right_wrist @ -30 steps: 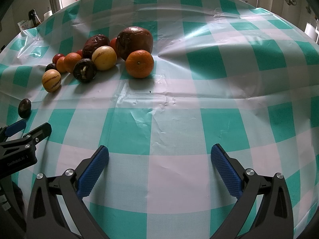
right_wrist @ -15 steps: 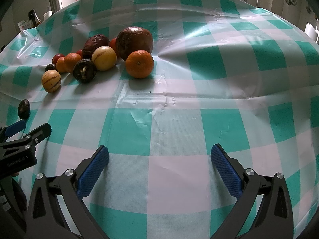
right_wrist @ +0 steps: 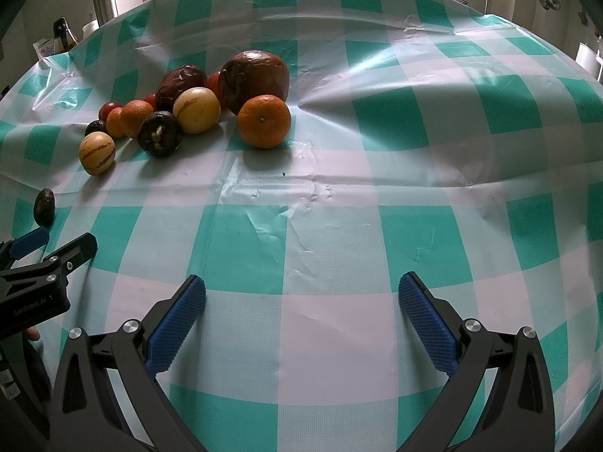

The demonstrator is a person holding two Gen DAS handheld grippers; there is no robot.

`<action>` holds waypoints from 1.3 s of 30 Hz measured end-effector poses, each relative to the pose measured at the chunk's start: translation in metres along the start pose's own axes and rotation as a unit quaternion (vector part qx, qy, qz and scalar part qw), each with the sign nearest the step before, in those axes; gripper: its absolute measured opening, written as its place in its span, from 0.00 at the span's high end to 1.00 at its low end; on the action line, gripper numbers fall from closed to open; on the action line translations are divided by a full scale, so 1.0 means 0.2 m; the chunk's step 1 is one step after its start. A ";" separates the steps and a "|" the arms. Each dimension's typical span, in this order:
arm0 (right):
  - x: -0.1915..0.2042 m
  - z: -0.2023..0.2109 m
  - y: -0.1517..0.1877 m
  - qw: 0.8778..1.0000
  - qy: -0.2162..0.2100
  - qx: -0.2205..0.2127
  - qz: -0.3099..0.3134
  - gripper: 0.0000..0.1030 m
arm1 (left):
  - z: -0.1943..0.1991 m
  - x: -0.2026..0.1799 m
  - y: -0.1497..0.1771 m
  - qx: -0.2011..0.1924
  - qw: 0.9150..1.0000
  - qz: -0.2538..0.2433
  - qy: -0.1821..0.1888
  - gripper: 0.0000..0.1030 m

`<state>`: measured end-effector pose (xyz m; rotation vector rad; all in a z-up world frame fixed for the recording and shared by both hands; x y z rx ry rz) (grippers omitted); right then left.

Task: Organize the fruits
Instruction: 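Move the left gripper toward the dark round fruit lying apart on the cloth, then grasp the dark round fruit with the left gripper while the right gripper grasps an orange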

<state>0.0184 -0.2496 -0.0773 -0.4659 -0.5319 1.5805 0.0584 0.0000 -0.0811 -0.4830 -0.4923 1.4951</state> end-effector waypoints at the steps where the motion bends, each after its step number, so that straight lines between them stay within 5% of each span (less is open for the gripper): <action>1: 0.00 0.00 0.00 1.000 0.000 0.000 0.000 0.04 | 0.00 0.00 0.00 0.000 1.000 0.000 0.000 0.01; 12: 0.00 0.00 0.00 1.000 0.000 0.000 0.000 0.04 | 0.02 0.00 0.04 0.017 1.000 -0.013 0.011 0.01; 19: 0.00 0.00 0.00 1.000 0.000 0.000 0.000 0.04 | 0.06 0.27 0.06 -0.007 0.997 0.082 0.012 0.02; 25: 0.00 0.00 0.00 1.000 0.000 0.000 0.000 0.04 | -0.03 0.34 -0.06 0.002 0.998 0.066 0.014 0.02; 28: 0.00 0.00 0.00 1.000 0.000 0.000 0.000 0.04 | -0.03 0.36 -0.08 -0.003 0.999 0.054 0.002 0.15; 33: -0.01 0.00 0.00 1.000 0.000 0.000 0.000 0.04 | -0.02 0.41 -0.10 -0.019 0.999 0.025 -0.015 0.54; 39: 0.01 0.00 -0.01 1.000 -0.015 -0.003 0.007 0.05 | -0.01 0.40 -0.11 -0.029 0.999 0.022 0.017 0.60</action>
Point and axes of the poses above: each gripper's, at about its wrist camera, not at the fingertips, and z roughly against the way its jaws point, x to its left, y to its underside, the point moved 10 cm from there along -z, roughly the way its jaws point
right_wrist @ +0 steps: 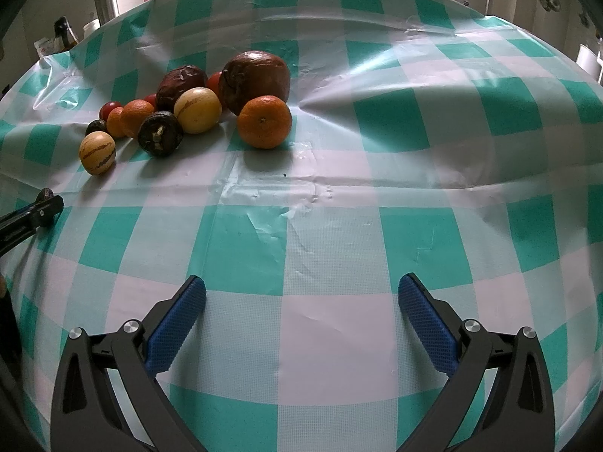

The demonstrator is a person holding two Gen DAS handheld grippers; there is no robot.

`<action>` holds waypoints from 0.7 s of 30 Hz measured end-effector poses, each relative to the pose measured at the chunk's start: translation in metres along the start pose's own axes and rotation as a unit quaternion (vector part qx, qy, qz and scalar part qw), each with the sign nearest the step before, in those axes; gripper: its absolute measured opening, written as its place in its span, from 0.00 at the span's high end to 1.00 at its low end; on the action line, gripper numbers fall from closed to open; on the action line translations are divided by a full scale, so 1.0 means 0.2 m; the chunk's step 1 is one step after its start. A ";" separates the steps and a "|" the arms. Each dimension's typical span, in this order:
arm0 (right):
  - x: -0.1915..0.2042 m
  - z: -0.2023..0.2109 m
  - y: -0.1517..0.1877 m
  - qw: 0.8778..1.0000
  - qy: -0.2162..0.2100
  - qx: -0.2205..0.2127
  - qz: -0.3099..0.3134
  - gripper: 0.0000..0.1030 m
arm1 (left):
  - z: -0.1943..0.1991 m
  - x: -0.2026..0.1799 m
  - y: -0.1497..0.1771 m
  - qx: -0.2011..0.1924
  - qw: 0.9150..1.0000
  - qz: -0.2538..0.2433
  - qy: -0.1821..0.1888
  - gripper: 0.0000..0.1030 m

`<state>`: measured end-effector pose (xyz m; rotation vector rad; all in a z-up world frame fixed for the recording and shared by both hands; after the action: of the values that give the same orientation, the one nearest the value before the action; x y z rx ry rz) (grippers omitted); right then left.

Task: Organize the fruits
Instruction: 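Grasp the dark round fruit with the left gripper while the right gripper grasps an orange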

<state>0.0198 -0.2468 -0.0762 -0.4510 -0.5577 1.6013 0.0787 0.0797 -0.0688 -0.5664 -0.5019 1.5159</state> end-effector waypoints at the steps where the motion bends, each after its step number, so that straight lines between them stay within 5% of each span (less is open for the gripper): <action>1: 0.02 0.00 -0.02 1.000 -0.010 -0.004 0.004 0.06 | 0.00 0.00 0.00 -0.001 1.000 0.005 0.006 0.60; 10: 0.07 -0.22 -0.33 1.000 -0.008 0.004 0.021 0.12 | 0.01 0.01 0.01 -0.003 1.000 0.018 0.022 0.60; 14: 0.08 -0.31 -0.46 1.000 -0.002 0.000 0.019 0.22 | 0.00 0.01 -0.01 -0.004 0.999 0.023 0.028 0.60; 16: 0.09 -0.32 -0.50 1.000 -0.001 -0.007 0.018 0.30 | 0.00 0.01 -0.01 -0.004 0.999 0.026 0.033 0.60; 19: 0.12 -0.31 -0.53 1.000 -0.018 -0.022 0.010 0.61 | 0.01 0.01 0.00 -0.005 0.999 0.029 0.035 0.60; 21: 0.12 -0.29 -0.51 0.999 -0.023 -0.025 -0.008 0.60 | 0.01 0.01 0.00 -0.005 0.999 0.030 0.036 0.60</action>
<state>0.1322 -0.2118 -0.0607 -0.4463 -0.6356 1.5885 0.0785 0.0827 -0.0678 -0.6467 -0.4403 1.5439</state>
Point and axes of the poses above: each gripper's, at about its wrist camera, not at the fingertips, and z roughly against the way its jaws point, x to its left, y to its underside, the point moved 10 cm from there along -z, roughly the way its jaws point
